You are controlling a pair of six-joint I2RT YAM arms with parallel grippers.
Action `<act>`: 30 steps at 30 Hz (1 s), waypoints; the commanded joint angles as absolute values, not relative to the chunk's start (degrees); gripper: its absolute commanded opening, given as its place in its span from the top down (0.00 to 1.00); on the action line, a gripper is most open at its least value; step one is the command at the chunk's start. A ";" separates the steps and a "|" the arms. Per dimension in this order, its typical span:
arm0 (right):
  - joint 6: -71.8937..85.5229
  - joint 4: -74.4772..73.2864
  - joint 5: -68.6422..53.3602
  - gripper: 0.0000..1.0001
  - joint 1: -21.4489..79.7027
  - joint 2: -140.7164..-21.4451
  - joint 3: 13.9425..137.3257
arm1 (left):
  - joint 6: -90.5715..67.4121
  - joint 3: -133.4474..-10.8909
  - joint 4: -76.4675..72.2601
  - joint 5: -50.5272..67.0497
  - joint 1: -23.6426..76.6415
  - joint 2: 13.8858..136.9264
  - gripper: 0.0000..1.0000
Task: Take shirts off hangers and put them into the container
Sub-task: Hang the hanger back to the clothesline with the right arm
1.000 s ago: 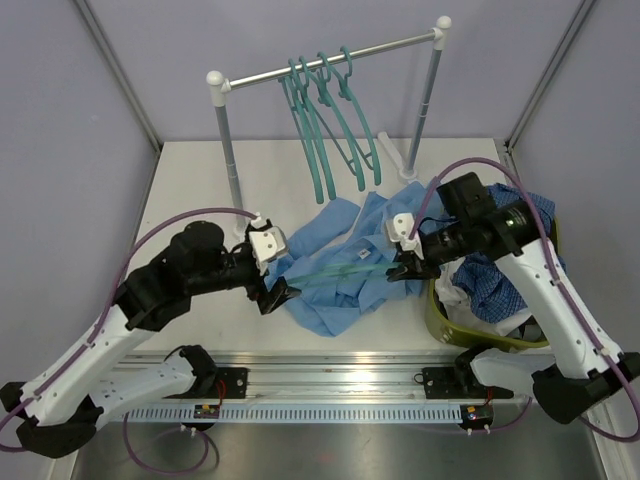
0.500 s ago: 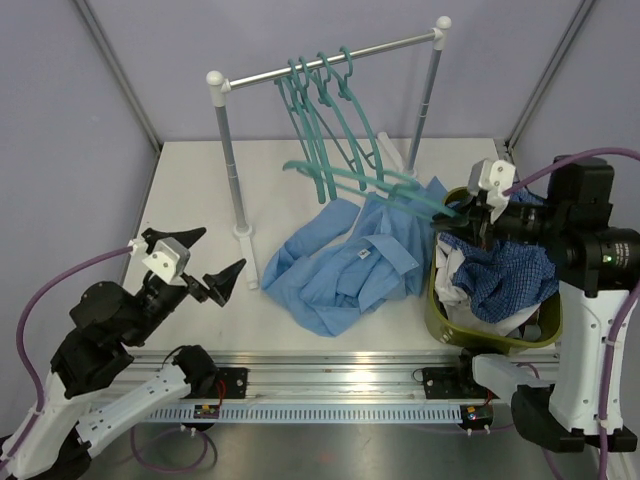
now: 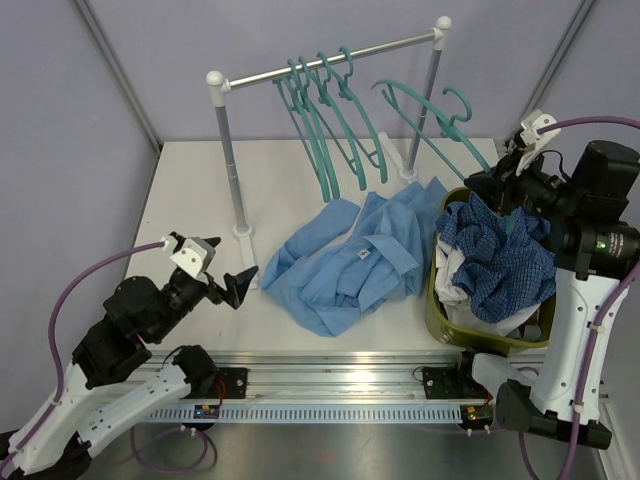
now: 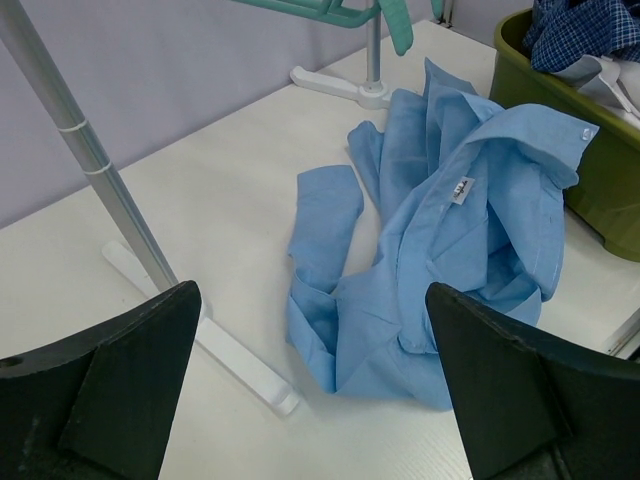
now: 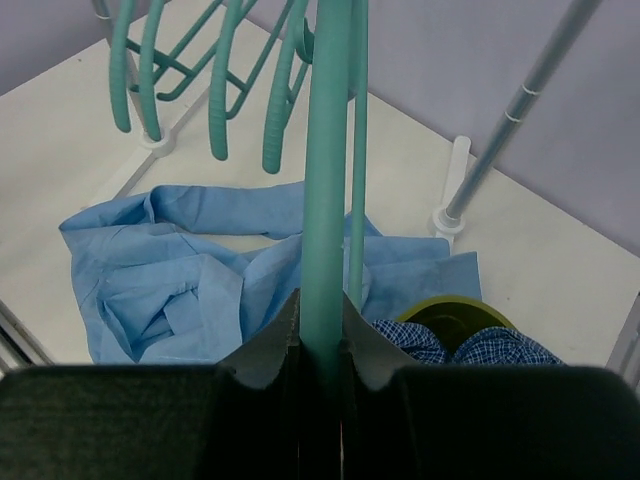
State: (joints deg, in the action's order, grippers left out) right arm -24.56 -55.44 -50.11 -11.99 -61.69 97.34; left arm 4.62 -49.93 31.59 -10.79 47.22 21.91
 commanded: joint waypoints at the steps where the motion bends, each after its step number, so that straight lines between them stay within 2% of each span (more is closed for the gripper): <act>1: -19.52 -49.58 -44.22 1.00 -12.66 -61.35 94.59 | 3.69 -48.96 28.48 -10.37 47.11 21.53 0.01; 6: -16.45 -48.69 -44.39 1.00 -12.48 -67.14 93.95 | 2.46 -47.29 26.90 -7.91 47.11 20.57 0.01; 13: -15.56 -53.17 -28.94 1.00 2.79 -84.27 110.71 | 0.35 -46.41 26.28 -4.93 47.11 21.71 0.01; 17: -12.05 -53.70 -24.88 1.00 5.36 -94.47 121.53 | -3.16 -45.44 26.46 -3.00 47.11 21.45 0.01; 20: -11.69 -54.14 -23.56 1.00 6.59 -98.34 127.25 | -4.57 -44.91 26.19 -1.50 47.11 20.75 0.01; 30: -11.61 -50.90 -20.22 1.00 11.07 -100.90 130.69 | -4.66 -44.65 24.87 -1.15 47.11 21.71 0.01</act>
State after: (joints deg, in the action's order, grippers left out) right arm -13.06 -54.83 -22.96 10.17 -100.20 128.25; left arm -3.66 -44.84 28.77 -2.92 47.22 21.10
